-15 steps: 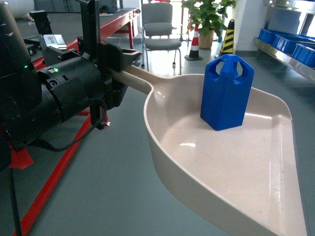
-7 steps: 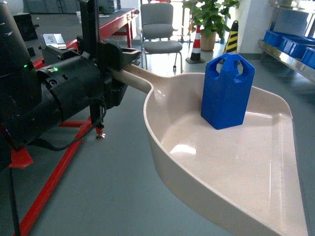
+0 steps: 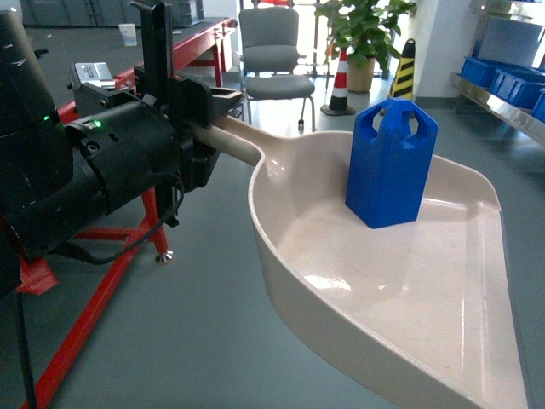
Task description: Place part in tray to right shelf
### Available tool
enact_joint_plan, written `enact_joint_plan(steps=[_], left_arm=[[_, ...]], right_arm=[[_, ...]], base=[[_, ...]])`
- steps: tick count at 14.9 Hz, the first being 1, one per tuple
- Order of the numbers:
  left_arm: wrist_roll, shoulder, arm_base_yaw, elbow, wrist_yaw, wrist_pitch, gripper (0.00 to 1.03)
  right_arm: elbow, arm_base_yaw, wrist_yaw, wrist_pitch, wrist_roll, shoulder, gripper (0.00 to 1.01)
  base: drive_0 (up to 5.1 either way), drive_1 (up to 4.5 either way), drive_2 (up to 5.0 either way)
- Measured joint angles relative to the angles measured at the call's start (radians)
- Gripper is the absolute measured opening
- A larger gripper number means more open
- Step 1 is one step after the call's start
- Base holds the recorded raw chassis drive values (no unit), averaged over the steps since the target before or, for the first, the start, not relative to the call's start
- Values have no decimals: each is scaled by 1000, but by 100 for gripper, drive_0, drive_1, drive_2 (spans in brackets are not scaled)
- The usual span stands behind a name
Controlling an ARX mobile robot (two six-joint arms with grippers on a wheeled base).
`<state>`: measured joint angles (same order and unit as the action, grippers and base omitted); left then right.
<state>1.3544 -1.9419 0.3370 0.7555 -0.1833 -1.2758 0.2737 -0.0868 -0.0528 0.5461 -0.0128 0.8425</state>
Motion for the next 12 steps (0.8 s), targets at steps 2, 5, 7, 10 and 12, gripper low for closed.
enact_joint_plan(steps=[2,5,7,10,12], left_arm=[[0,0,0,0,0,-4,12],[0,0,0,0,1,-8,12],[0,0,0,0,0,-1,12],[-1,0,0,0,0,-2,12],[-1,0,0,0,2,-2,12]], right_arm=[[0,1,1,-1,0,0,98],[0,2,1,-1,0,0,98],[0,0,0,1,0,0,98],[0,0,1,-2,0,0,98],[0,0,0,0,0,2,98]], base=[[0,430,-430],[0,430,-431],[0,432,-433],[-6,427,-440],[-7,425,-440]])
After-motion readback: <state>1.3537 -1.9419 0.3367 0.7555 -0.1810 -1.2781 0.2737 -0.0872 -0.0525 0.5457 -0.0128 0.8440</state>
